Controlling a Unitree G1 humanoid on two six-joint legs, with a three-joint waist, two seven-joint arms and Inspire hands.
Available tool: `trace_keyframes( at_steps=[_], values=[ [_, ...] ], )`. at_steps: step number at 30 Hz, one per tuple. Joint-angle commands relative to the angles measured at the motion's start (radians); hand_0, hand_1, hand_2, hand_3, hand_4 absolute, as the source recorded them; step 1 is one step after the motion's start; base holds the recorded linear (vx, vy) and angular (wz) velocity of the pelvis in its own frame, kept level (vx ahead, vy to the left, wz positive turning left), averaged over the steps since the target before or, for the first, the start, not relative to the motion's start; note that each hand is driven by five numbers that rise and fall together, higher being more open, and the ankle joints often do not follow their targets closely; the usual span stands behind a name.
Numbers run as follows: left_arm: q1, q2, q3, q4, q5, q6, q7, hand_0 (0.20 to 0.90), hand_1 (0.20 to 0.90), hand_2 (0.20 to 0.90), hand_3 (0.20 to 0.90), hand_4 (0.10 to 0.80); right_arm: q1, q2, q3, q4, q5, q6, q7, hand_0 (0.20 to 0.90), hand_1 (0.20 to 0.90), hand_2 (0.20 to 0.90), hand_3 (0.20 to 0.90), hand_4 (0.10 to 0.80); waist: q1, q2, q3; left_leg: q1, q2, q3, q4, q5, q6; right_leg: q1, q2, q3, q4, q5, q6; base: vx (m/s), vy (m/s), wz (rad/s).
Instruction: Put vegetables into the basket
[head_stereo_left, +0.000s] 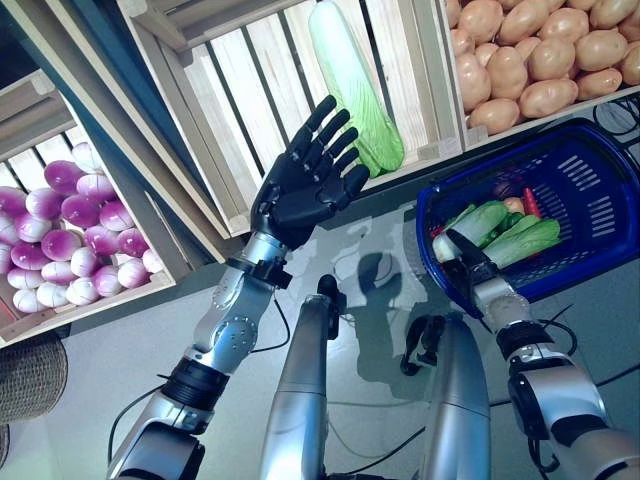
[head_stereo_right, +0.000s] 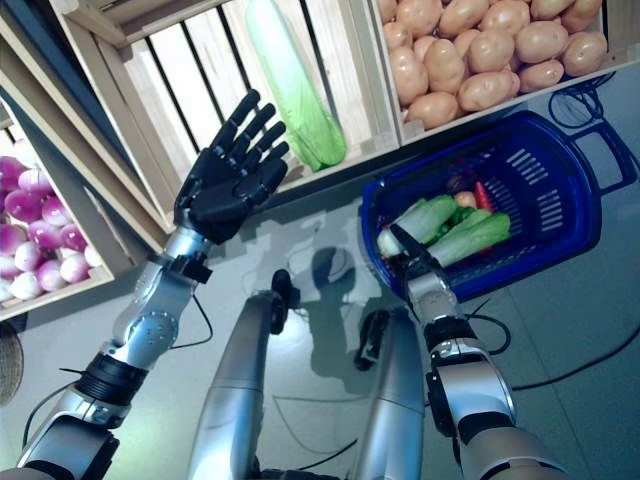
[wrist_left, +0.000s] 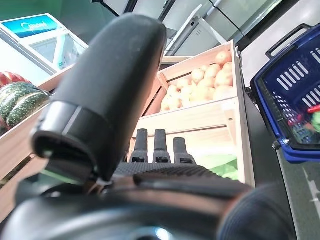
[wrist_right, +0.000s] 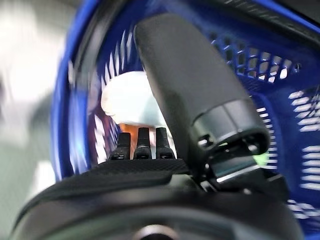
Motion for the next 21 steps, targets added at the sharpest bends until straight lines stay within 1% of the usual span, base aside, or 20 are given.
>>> trace_keyframes(
  at_steps=[1,3,5,7,8,9,10,11,13,14,15,16,17,19,21],
  values=[
    [-0.083,-0.046,0.016,-0.179,0.080,-0.086,-0.003,0.900,0.900,0.900,0.900,0.800,-0.076,-0.098,0.072,0.045,-0.382,0.052,-0.221,0.900,0.900,0.900,0.900,0.800,0.005,0.053,-0.002,0.081,-0.025,0.052,0.094,-0.192,0.070,0.035,0.035,0.029,-0.116,0.179,-0.007,0.000,0.000,0.00],
    [-0.082,-0.030,0.010,-0.183,0.114,-0.081,0.006,0.900,0.900,0.900,0.900,0.800,-0.087,-0.123,0.086,0.073,-0.432,0.080,-0.241,0.900,0.900,0.900,0.900,0.800,0.006,0.055,-0.002,0.090,-0.024,0.054,0.083,-0.191,0.072,0.043,0.035,0.026,-0.128,0.182,-0.007,0.000,0.000,0.00],
    [-0.077,-0.003,0.009,-0.183,0.165,-0.084,0.012,0.900,0.900,0.900,0.900,0.800,-0.092,-0.147,0.103,0.100,-0.486,0.092,-0.276,0.900,0.900,0.900,0.900,0.800,0.010,0.059,-0.002,0.093,-0.024,0.053,0.077,-0.185,0.068,0.047,0.036,0.026,-0.137,0.190,-0.005,0.000,0.000,0.00],
    [-0.070,0.047,0.011,-0.191,0.297,-0.114,0.040,0.900,0.900,0.900,0.900,0.800,-0.090,-0.170,0.110,0.115,-0.479,0.083,-0.275,0.900,0.900,0.900,0.900,0.800,0.014,0.065,-0.002,0.102,-0.020,0.057,0.062,-0.185,0.071,0.055,0.036,0.025,-0.156,0.194,-0.004,0.000,0.000,0.00],
    [-0.070,0.062,0.012,-0.195,0.363,-0.125,0.063,0.900,0.900,0.900,0.900,0.800,-0.089,-0.174,0.109,0.116,-0.473,0.078,-0.269,0.900,0.900,0.900,0.900,0.800,0.015,0.066,-0.002,0.106,-0.019,0.058,0.056,-0.184,0.070,0.060,0.038,0.025,-0.164,0.196,-0.004,-0.005,-0.010,0.04],
    [-0.073,0.091,0.016,-0.196,0.472,-0.145,0.107,0.900,0.900,0.900,0.900,0.800,-0.083,-0.178,0.105,0.118,-0.458,0.066,-0.252,0.900,0.900,0.900,0.900,0.800,0.017,0.068,-0.002,0.115,-0.019,0.060,0.044,-0.185,0.069,0.070,0.039,0.025,-0.179,0.197,-0.002,-0.005,-0.009,0.04],
    [-0.079,0.120,0.024,-0.198,0.612,-0.157,0.162,0.900,0.900,0.900,0.900,0.800,-0.077,-0.180,0.101,0.121,-0.440,0.048,-0.234,0.900,0.900,0.900,0.900,0.800,0.019,0.069,-0.002,0.125,-0.018,0.062,0.032,-0.186,0.069,0.080,0.040,0.024,-0.192,0.197,-0.001,0.000,0.000,0.00],
    [-0.083,0.140,0.028,-0.202,0.686,-0.159,0.208,0.900,0.900,0.900,0.900,0.800,-0.071,-0.181,0.098,0.122,-0.434,0.035,-0.222,0.900,0.900,0.900,0.900,0.800,0.021,0.069,-0.002,0.131,-0.019,0.064,0.025,-0.186,0.068,0.087,0.040,0.022,-0.199,0.196,-0.001,0.000,0.000,0.00],
    [-0.100,0.207,0.051,-0.201,0.922,-0.129,0.314,0.900,0.900,0.900,0.900,0.800,-0.053,-0.188,0.092,0.111,-0.421,0.011,-0.174,0.900,0.900,0.900,0.900,0.800,0.023,0.070,-0.002,0.144,-0.020,0.064,0.001,-0.179,0.067,0.099,0.041,0.019,-0.216,0.199,0.000,-0.031,-0.009,-0.02],
    [-0.114,0.248,0.064,-0.195,1.037,-0.097,0.363,0.900,0.900,0.900,0.900,0.800,-0.048,-0.193,0.089,0.101,-0.382,-0.006,-0.145,0.900,0.900,0.900,0.900,0.800,0.023,0.070,-0.002,0.134,-0.016,0.070,-0.016,-0.154,0.071,0.088,0.040,0.014,-0.230,0.219,-0.008,-0.070,-0.016,-0.04],
    [-0.122,0.267,0.067,-0.193,1.094,-0.079,0.407,0.900,0.900,0.900,0.900,0.800,-0.042,-0.195,0.085,0.096,-0.358,-0.019,-0.125,0.900,0.900,0.900,0.900,0.800,0.023,0.069,-0.002,0.138,-0.015,0.071,-0.026,-0.151,0.069,0.092,0.041,0.012,-0.236,0.220,-0.008,-0.070,-0.016,-0.01],
    [-0.132,0.312,0.083,-0.175,1.219,-0.059,0.463,0.900,0.900,0.900,0.900,0.800,-0.023,-0.193,0.081,0.079,-0.328,-0.042,-0.100,0.900,0.900,0.900,0.900,0.800,0.020,0.069,-0.002,0.142,-0.012,0.072,-0.035,-0.149,0.066,0.098,0.043,0.012,-0.245,0.220,-0.006,0.000,0.000,0.00],
    [-0.156,0.375,0.087,-0.142,1.294,-0.034,0.518,0.900,0.900,0.900,0.900,0.800,0.006,-0.188,0.075,0.052,-0.327,-0.053,-0.072,0.900,0.900,0.900,0.900,0.800,0.014,0.065,-0.002,0.154,-0.008,0.076,-0.049,-0.147,0.063,0.109,0.046,0.011,-0.256,0.218,-0.004,0.000,-0.006,0.03],
    [-0.187,0.428,0.093,-0.120,1.404,0.006,0.576,0.900,0.900,0.900,0.900,0.800,0.050,-0.180,0.071,0.023,-0.290,-0.077,-0.034,0.900,0.900,0.900,0.900,0.800,0.005,0.059,-0.002,0.162,-0.001,0.081,-0.064,-0.147,0.062,0.113,0.047,0.010,-0.267,0.216,-0.002,0.000,0.000,0.00],
    [-0.204,0.463,0.098,-0.109,1.479,0.044,0.614,0.900,0.900,0.900,0.900,0.800,0.095,-0.176,0.065,0.000,-0.266,-0.098,0.001,0.900,0.900,0.900,0.900,0.800,-0.003,0.055,-0.002,0.168,0.002,0.083,-0.076,-0.147,0.060,0.119,0.049,0.008,-0.277,0.214,-0.002,0.000,0.000,0.00]
  ],
)
